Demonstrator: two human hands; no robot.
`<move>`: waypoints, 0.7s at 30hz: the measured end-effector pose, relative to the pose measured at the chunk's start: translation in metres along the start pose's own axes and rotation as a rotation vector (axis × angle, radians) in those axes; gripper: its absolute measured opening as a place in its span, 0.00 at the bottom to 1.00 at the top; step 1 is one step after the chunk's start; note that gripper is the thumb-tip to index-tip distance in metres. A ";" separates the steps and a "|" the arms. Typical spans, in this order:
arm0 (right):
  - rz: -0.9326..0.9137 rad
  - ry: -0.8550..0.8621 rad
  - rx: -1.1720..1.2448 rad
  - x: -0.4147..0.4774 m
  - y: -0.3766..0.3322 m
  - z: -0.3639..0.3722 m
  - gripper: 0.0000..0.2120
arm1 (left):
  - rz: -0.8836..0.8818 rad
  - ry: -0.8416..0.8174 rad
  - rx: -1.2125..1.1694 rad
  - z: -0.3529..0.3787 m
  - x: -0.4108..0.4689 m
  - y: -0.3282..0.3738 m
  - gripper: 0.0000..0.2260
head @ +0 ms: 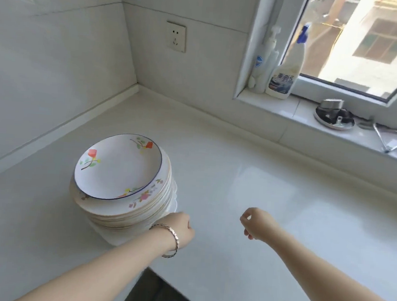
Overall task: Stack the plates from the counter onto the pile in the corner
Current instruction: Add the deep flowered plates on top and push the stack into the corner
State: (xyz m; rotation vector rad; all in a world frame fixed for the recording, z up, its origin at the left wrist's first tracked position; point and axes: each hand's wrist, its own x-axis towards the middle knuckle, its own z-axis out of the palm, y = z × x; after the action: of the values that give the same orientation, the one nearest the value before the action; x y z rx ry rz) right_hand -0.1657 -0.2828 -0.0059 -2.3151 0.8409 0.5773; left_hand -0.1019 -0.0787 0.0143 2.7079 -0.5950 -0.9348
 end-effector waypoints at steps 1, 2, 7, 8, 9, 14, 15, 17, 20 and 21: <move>0.026 0.006 0.007 -0.005 0.022 -0.006 0.14 | 0.017 -0.004 0.007 0.004 0.006 0.017 0.06; 0.053 0.014 0.008 -0.010 0.044 -0.013 0.14 | 0.040 -0.009 0.012 0.010 0.013 0.034 0.06; 0.203 0.045 0.072 -0.042 0.165 -0.051 0.15 | 0.163 -0.040 0.083 0.052 0.035 0.135 0.11; 0.230 0.061 0.096 -0.046 0.193 -0.059 0.16 | 0.185 -0.044 0.095 0.062 0.039 0.158 0.12; 0.253 0.076 0.121 -0.051 0.221 -0.066 0.16 | 0.205 -0.044 0.110 0.073 0.043 0.181 0.10; 0.371 0.129 0.176 -0.079 0.361 -0.107 0.13 | 0.263 -0.034 0.172 0.132 0.046 0.304 0.05; 0.389 0.141 0.196 -0.084 0.387 -0.114 0.12 | 0.269 -0.039 0.180 0.144 0.045 0.327 0.05; 0.427 0.167 0.257 -0.093 0.432 -0.125 0.10 | 0.276 -0.045 0.183 0.164 0.046 0.368 0.06; 0.519 0.221 0.369 -0.108 0.495 -0.140 0.10 | 0.282 -0.071 0.186 0.192 0.045 0.422 0.05; 0.556 0.240 0.409 -0.112 0.515 -0.146 0.09 | 0.281 -0.090 0.183 0.202 0.044 0.440 0.05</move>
State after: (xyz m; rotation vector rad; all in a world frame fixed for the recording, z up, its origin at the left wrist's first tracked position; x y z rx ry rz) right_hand -0.5696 -0.6506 -0.0354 -1.7899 1.5785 0.3082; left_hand -0.3307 -0.5061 -0.0228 2.6483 -1.0962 -0.9712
